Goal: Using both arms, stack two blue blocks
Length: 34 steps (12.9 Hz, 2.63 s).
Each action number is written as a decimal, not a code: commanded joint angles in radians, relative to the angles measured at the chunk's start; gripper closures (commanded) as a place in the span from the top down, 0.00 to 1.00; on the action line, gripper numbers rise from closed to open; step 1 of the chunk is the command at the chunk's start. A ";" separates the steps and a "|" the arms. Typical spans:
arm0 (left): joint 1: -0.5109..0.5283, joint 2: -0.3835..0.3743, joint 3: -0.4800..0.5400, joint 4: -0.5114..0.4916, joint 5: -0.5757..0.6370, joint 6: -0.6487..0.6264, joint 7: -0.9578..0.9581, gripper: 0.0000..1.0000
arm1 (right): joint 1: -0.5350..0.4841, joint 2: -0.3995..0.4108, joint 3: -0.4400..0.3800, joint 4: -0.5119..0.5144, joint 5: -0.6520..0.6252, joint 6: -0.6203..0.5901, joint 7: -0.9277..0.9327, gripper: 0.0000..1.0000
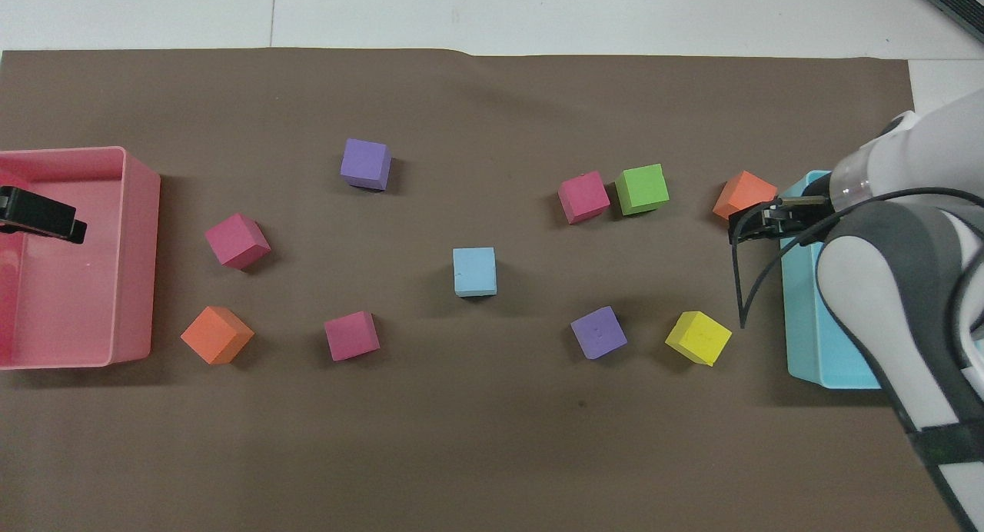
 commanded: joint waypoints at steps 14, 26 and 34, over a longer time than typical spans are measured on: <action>-0.001 -0.018 -0.019 -0.045 -0.001 0.059 0.017 1.00 | -0.110 -0.125 0.032 0.207 -0.162 -0.304 0.005 1.00; -0.001 -0.033 -0.020 -0.065 -0.003 0.057 0.014 1.00 | -0.113 -0.219 0.058 0.207 -0.104 -0.382 0.017 1.00; -0.001 -0.035 -0.020 -0.073 -0.003 0.060 0.012 1.00 | -0.113 -0.220 0.059 0.182 -0.104 -0.364 0.014 1.00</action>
